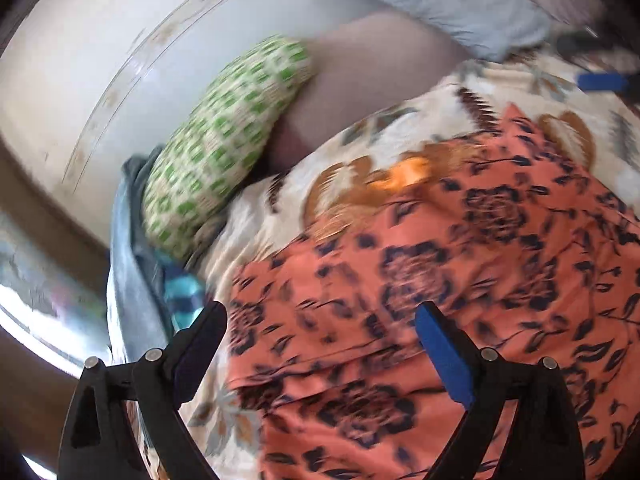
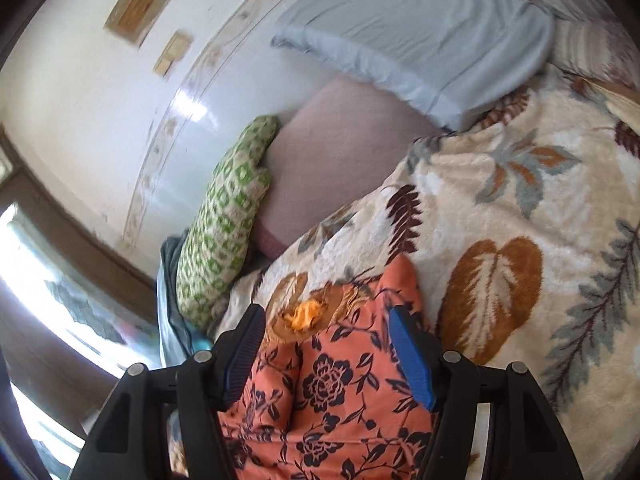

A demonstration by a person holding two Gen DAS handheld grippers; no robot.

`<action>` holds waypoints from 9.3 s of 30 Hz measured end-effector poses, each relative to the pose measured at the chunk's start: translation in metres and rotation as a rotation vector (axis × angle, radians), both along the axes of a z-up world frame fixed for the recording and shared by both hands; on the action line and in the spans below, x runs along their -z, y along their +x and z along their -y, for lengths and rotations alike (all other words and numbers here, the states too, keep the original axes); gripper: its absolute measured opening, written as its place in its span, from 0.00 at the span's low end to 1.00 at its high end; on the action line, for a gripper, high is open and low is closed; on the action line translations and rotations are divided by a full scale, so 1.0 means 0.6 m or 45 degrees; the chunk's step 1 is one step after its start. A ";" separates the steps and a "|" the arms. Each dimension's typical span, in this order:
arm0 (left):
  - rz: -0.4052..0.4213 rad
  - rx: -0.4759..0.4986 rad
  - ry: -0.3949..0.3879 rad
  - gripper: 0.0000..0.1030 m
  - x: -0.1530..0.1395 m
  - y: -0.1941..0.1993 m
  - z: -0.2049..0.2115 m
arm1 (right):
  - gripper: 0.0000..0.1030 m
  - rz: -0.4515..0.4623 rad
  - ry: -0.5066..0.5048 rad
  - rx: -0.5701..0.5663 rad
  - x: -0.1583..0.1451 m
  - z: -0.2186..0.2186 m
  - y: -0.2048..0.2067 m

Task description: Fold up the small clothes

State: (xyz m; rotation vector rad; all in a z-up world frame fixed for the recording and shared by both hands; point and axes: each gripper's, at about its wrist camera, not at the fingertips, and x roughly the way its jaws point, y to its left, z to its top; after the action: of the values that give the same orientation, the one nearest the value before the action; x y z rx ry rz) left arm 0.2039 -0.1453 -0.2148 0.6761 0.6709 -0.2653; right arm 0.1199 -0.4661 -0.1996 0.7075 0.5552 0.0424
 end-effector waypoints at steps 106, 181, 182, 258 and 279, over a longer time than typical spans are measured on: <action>-0.601 -0.417 -0.963 0.23 0.127 0.211 -0.226 | 0.16 -0.275 -0.401 0.145 0.099 -0.009 0.115; -0.177 -0.330 -0.575 1.00 -0.067 -0.290 -0.359 | 0.64 -0.259 -0.026 0.227 -0.034 -0.051 -0.410; -0.224 -0.335 -0.578 1.00 -0.056 -0.291 -0.362 | 0.64 -0.319 0.014 0.195 -0.013 -0.053 -0.401; -0.716 0.009 -1.284 0.06 -0.077 -0.096 -0.408 | 0.05 -0.024 0.670 -0.096 -0.002 -0.028 -0.328; -0.926 -0.390 -1.263 0.09 0.096 0.354 -0.254 | 0.06 -0.289 0.769 0.217 0.173 0.172 0.183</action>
State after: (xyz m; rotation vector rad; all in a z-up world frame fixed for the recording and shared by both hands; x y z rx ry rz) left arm 0.4161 0.0070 -0.2723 -0.5117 1.1853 -0.5121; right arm 0.2297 -0.5696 -0.3034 1.3581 0.7051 -0.0318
